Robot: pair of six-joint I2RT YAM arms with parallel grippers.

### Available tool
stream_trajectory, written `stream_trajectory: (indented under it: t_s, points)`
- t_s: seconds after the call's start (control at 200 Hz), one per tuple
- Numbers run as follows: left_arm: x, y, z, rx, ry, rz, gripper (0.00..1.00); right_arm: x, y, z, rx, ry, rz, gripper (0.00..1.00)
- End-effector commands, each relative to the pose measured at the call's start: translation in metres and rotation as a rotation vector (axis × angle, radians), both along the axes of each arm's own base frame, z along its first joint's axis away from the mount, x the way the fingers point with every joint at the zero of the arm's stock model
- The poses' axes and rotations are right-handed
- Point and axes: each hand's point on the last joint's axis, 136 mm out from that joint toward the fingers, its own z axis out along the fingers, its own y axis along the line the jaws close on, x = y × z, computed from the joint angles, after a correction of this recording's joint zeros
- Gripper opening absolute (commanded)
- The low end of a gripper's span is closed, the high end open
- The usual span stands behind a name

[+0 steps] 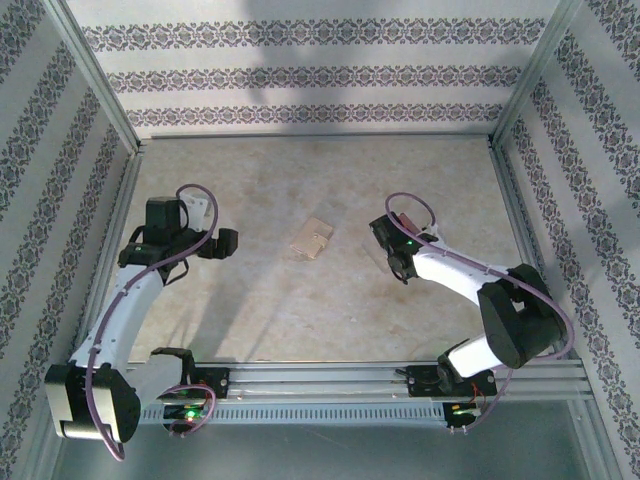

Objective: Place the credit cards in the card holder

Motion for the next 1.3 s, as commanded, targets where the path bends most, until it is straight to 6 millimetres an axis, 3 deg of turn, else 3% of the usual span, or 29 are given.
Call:
stream_trajectory:
  t_s: [0.0,0.145,0.43,0.59,0.785,0.924,1.099,1.294]
  points:
    - [0.005,-0.006,0.041,0.01,-0.069,-0.016,0.99,0.009,0.005,0.023,-0.054,-0.054,0.037,0.24]
    - [0.012,-0.023,0.055,0.029,-0.077,-0.1,1.0,-0.002,-0.002,0.045,-0.068,-0.096,0.065,0.31]
    - [0.045,-0.076,0.049,-0.084,0.03,-0.203,1.0,-0.042,-0.03,0.079,-0.159,-0.105,0.189,0.45]
    - [0.063,-0.107,0.025,-0.124,0.103,-0.27,1.0,-0.052,-0.044,0.092,-0.228,-0.097,0.333,0.72]
    - [0.079,-0.133,-0.016,-0.197,0.283,-0.332,0.99,-0.052,-0.04,0.085,-0.176,-0.096,0.535,0.98]
    - [0.083,-0.151,-0.04,-0.22,0.394,-0.384,0.96,-0.053,-0.032,0.081,-0.047,-0.13,0.586,0.98]
    - [0.093,-0.161,-0.076,-0.239,0.526,-0.38,0.85,-0.051,-0.03,0.085,0.04,-0.156,0.599,0.99]
    - [0.097,-0.171,-0.101,-0.27,0.607,-0.384,0.78,-0.054,-0.006,0.09,0.111,-0.196,0.71,0.98]
